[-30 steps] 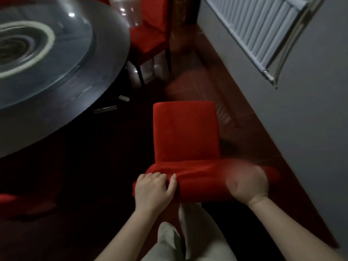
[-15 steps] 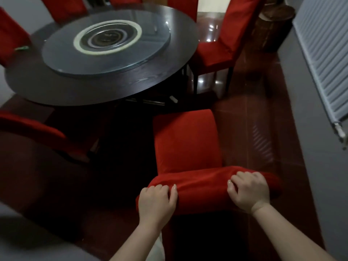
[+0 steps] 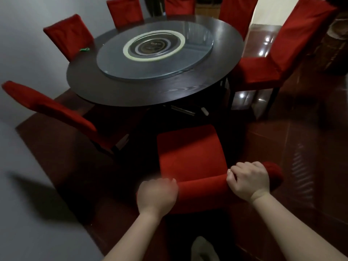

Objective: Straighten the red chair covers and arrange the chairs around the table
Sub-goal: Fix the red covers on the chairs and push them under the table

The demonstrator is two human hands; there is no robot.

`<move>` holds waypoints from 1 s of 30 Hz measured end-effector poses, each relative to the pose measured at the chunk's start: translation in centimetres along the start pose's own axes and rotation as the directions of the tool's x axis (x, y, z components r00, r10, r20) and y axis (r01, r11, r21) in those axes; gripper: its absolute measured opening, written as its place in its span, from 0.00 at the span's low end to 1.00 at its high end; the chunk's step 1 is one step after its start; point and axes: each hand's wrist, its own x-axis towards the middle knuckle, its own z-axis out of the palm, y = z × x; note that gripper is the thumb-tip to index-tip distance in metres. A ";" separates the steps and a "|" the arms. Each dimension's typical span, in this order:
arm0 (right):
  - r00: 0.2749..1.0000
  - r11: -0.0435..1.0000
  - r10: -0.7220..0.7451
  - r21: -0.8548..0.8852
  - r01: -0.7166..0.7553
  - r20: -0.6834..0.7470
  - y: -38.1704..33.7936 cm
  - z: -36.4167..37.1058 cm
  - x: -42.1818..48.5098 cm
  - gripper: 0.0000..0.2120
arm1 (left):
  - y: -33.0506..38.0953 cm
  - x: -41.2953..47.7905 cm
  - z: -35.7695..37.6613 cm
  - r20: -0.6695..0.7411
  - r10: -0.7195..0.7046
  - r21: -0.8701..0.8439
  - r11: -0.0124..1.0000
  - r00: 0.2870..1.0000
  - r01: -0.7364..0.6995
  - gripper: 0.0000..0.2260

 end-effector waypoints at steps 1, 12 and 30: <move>1.000 1.000 -0.005 0.001 0.005 -0.001 0.2 0.3 0.7 0.19 | -0.2 0.9 0.3 -0.017 0.017 0.011 1.000 1.000 -0.016 0.21; 0.996 0.999 -0.027 0.041 0.023 0.085 1.5 4.8 12.5 0.18 | -2.5 13.5 2.6 -0.141 -0.046 0.062 0.997 0.989 0.055 0.22; 0.986 0.980 -0.169 0.105 0.168 0.008 6.3 11.2 25.7 0.17 | -1.4 24.8 4.7 -0.158 -0.209 0.103 0.968 0.965 0.227 0.21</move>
